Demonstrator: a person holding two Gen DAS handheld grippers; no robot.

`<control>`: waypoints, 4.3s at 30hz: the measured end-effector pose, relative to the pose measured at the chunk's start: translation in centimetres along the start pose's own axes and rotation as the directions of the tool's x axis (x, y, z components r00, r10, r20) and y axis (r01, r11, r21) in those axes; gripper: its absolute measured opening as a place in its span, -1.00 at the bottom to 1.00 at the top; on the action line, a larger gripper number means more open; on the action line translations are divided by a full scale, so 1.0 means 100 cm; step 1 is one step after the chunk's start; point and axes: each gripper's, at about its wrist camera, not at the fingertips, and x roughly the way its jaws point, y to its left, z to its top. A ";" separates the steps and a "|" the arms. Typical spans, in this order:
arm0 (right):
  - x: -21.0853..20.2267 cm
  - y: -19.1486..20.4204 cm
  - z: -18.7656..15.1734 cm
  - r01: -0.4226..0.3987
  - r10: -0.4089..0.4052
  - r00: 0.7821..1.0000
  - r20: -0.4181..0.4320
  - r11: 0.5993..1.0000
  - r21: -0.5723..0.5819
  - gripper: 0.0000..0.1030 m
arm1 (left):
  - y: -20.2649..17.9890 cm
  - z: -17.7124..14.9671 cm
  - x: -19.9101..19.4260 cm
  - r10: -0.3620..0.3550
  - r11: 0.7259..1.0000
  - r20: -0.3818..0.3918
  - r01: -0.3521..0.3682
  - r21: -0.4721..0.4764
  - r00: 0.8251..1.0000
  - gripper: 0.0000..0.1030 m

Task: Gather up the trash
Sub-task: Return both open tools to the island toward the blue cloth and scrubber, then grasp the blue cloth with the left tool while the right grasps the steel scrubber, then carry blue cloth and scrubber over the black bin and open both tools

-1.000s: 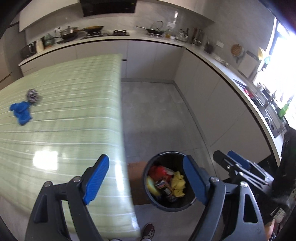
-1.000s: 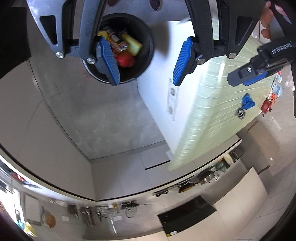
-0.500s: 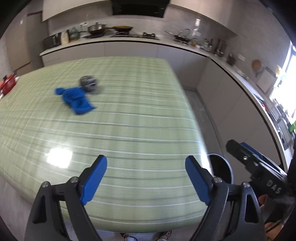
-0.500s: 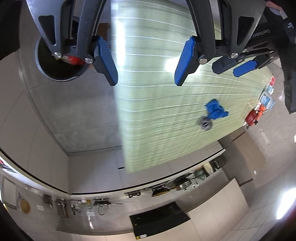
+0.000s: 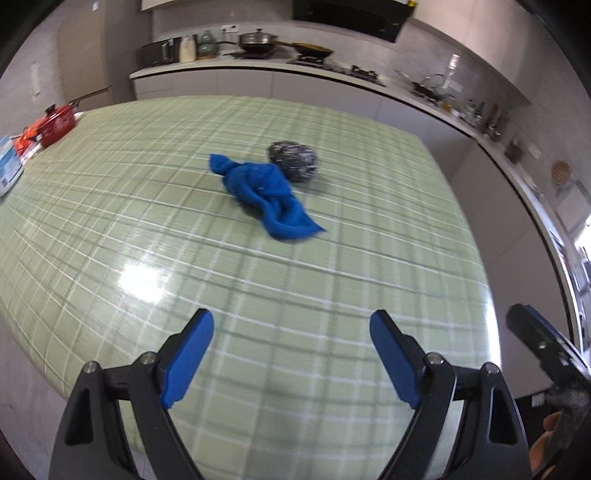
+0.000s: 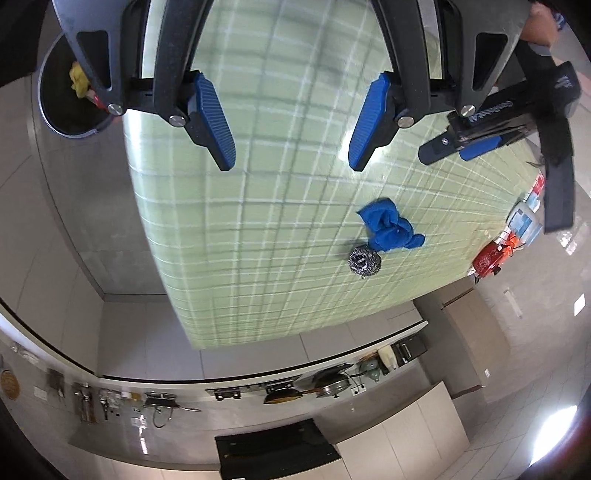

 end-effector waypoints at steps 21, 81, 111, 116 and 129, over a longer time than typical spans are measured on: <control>0.106 0.041 0.056 0.117 -0.115 0.993 -0.037 0.992 0.047 0.28 | 0.034 0.086 0.097 0.034 0.996 -0.055 -0.030 0.081 0.998 0.70; 0.225 0.112 0.082 0.109 -0.113 0.988 -0.105 0.993 -0.043 0.25 | 0.125 0.150 0.130 -0.050 0.985 0.000 0.049 0.166 0.999 0.07; 0.039 0.050 0.065 0.122 -0.119 0.982 0.146 0.993 -0.007 -0.23 | 0.012 0.089 -0.011 -0.156 0.961 0.257 0.087 0.262 0.954 -0.11; -0.008 0.008 0.049 0.146 -0.145 0.976 0.164 0.989 0.006 -0.23 | -0.025 0.061 -0.028 -0.184 0.956 0.249 0.114 0.272 0.951 -0.11; -0.095 -0.061 -0.032 0.275 -0.295 0.946 0.136 0.949 0.153 -0.23 | -0.084 -0.012 -0.052 -0.327 0.883 0.148 0.246 0.400 0.933 -0.11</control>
